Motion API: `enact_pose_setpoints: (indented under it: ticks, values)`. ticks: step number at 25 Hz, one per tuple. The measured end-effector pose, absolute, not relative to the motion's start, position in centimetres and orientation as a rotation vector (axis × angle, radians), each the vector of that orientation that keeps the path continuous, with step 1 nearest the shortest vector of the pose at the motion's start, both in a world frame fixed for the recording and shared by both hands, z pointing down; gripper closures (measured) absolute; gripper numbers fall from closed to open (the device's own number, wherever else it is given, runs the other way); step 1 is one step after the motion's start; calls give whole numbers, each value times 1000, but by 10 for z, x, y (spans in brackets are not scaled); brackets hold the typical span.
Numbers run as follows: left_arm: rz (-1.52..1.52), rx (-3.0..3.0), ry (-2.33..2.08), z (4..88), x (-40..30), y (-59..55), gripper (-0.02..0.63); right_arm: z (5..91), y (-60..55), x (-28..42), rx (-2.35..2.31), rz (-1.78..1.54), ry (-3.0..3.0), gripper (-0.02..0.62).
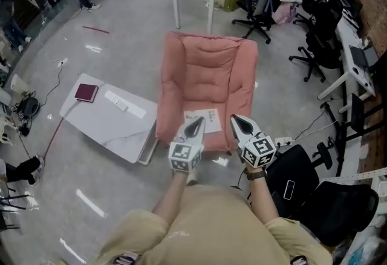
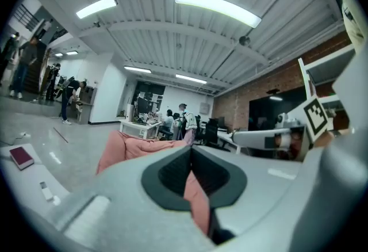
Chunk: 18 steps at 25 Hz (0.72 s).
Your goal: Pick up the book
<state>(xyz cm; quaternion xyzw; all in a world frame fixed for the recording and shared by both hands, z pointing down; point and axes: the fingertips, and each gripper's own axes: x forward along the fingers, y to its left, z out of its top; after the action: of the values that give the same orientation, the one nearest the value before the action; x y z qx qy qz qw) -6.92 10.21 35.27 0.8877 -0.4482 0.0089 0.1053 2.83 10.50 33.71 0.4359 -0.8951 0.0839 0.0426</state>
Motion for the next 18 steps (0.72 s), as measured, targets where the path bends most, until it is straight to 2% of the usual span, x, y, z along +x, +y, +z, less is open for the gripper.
enact_pose_setpoints:
  ticks: [7,18]
  values:
    - [26,2547,-1340,380,-110,49,604,365,53,-17,1251,325,-2731,591]
    - [47,2463,-1260,432,-95,-61,604,410,-62,-9,1110,381,-2813,591]
